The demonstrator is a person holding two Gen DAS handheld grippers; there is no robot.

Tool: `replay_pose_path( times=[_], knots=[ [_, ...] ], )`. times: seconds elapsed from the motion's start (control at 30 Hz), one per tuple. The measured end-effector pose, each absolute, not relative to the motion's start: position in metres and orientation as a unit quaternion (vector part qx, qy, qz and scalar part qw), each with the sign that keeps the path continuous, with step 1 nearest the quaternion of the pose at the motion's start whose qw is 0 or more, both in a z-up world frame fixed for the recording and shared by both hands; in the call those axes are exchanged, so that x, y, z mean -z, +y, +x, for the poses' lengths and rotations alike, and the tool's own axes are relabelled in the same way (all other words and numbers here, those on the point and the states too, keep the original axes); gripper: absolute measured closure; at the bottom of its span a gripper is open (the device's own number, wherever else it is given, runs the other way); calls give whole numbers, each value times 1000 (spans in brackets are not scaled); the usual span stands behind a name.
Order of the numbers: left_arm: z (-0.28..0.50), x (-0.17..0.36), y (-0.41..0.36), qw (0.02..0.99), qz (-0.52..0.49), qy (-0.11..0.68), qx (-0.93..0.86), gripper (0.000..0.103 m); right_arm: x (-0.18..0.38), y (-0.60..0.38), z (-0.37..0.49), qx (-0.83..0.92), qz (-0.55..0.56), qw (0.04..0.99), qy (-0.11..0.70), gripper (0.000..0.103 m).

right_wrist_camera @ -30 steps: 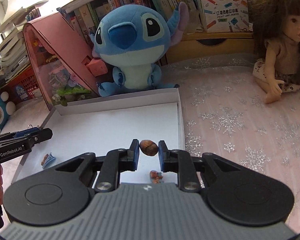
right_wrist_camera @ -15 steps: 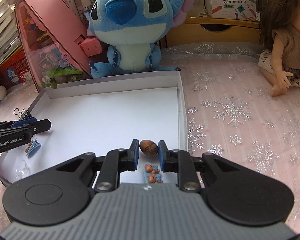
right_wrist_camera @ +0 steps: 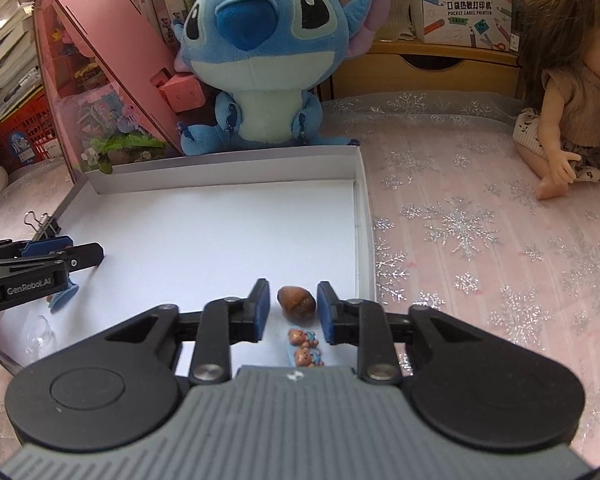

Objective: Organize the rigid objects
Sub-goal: 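Carry the red crayon and the nut over the white tray, then open both grippers to drop the crayon and nut into the tray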

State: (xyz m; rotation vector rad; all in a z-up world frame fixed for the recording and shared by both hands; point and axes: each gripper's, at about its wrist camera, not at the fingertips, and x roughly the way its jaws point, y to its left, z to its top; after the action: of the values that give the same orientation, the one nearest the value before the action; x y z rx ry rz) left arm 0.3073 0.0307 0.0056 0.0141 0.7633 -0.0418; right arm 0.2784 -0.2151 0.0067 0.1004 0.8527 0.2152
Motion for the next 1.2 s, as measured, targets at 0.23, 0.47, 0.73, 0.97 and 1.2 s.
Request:
replay_pose_path(
  times=[0.23, 0.47, 0.73, 0.97, 1.2],
  knots=[
    [282, -23, 33, 941, -6, 338, 25, 27, -23, -221, 257, -105, 37, 920, 376, 35],
    [236, -50, 30, 955, 9, 293, 49, 17, -35, -220, 216, -121, 25, 935, 334, 23],
    [174, -57, 24, 956, -1, 282, 77, 15, -45, -216, 163, -157, -5, 944, 291, 17],
    [116, -50, 20, 953, -19, 283, 102, 15, -40, -217, 115, -183, -25, 946, 268, 14],
    [73, -35, 15, 948, -9, 295, 118, 17, -24, -227, 79, -273, -49, 924, 262, 8]
  ],
)
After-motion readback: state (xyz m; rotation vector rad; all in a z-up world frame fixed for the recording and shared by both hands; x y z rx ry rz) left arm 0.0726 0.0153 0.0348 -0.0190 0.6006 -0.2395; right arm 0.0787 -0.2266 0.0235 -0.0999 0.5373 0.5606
